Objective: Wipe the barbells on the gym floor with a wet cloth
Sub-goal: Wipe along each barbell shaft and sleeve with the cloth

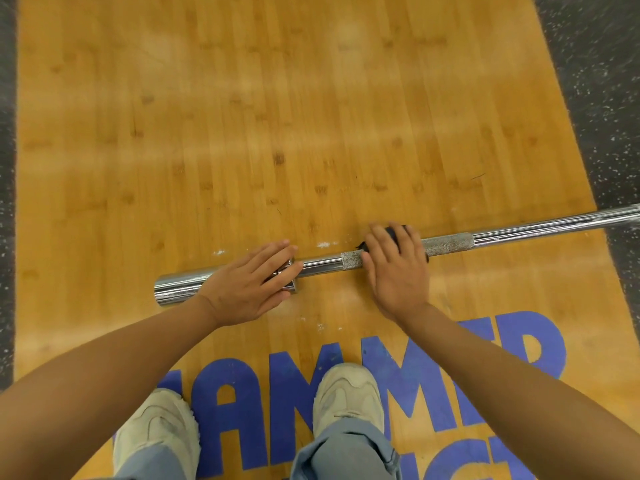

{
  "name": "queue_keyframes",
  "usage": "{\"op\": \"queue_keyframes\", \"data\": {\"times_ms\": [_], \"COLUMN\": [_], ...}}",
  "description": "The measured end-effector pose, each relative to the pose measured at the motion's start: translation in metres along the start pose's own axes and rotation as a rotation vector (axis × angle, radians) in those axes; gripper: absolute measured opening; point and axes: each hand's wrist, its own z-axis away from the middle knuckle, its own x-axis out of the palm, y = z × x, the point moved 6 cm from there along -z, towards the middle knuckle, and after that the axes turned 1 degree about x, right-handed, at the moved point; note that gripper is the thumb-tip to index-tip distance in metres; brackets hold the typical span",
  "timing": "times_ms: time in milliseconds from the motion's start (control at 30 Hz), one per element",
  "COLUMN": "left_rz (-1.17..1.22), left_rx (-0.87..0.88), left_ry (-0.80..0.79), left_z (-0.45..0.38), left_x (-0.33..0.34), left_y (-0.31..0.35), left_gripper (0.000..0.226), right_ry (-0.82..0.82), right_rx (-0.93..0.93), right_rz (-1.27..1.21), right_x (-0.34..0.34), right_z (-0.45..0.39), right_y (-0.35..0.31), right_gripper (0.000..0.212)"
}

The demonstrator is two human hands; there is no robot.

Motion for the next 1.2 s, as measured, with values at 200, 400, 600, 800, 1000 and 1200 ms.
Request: {"op": "queue_keyframes", "data": {"times_ms": [200, 400, 600, 800, 1000, 1200], "left_rz": [0.030, 0.090, 0.153, 0.166, 0.125, 0.091], "left_rx": [-0.006, -0.024, -0.051, -0.144, -0.128, -0.098], "left_ry": [-0.007, -0.023, -0.097, -0.199, -0.155, -0.113], "left_z": [0.000, 0.000, -0.004, -0.028, -0.075, -0.120], "left_x": [-0.001, -0.001, -0.010, -0.051, -0.144, -0.257], "left_y": [-0.001, -0.003, -0.004, -0.009, -0.016, -0.002], "left_gripper": [0.046, 0.044, 0.042, 0.041, 0.042, 0.033], "right_ry": [0.007, 0.063, 0.080, 0.065, 0.063, 0.044], "right_rx": [-0.096, -0.340, -0.388, -0.372, -0.336, -0.308], "right_rz": [0.042, 0.098, 0.084, 0.079, 0.108, 0.120], "right_x": [0.009, 0.006, -0.005, -0.060, -0.151, -0.256], "right_z": [-0.009, -0.018, -0.028, -0.055, -0.092, -0.122], "right_y": [-0.034, -0.026, -0.022, -0.027, -0.025, -0.015], "right_gripper": [0.037, 0.043, 0.044, 0.047, 0.047, 0.046]}}
